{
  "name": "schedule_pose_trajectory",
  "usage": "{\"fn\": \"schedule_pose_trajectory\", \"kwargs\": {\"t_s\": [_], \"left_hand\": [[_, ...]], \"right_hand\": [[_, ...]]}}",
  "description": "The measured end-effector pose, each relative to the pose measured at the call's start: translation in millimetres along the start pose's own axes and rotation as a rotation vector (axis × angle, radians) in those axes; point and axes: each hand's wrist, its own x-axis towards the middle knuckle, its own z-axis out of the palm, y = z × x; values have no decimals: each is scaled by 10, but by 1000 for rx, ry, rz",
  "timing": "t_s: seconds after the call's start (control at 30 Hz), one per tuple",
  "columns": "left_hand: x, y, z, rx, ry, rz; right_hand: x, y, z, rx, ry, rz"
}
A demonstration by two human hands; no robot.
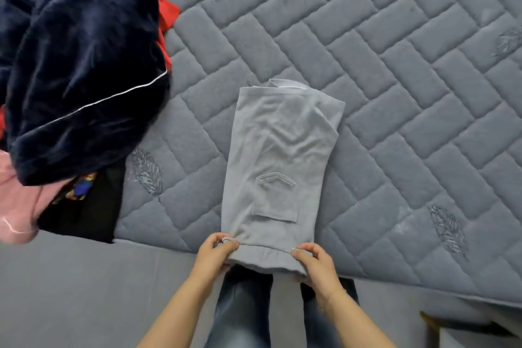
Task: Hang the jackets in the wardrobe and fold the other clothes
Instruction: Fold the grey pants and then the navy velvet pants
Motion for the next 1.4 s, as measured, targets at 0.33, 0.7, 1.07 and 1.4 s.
{"fn": "schedule_pose_trajectory", "kwargs": {"t_s": [0.33,0.7,1.07,1.4], "left_hand": [[-29,2070,477,-426,-221,167],[1275,1899,851,478,269,356],[1126,1901,684,95,-231,116],[-385,938,360,-398,-226,131]], "right_hand": [[317,-2026,-198,410,-149,-77],[1435,-2206,-388,-218,152,-284],[1340,-2018,-48,-75,-68,-332],[166,-1857,-225,-201,-479,-364]]}}
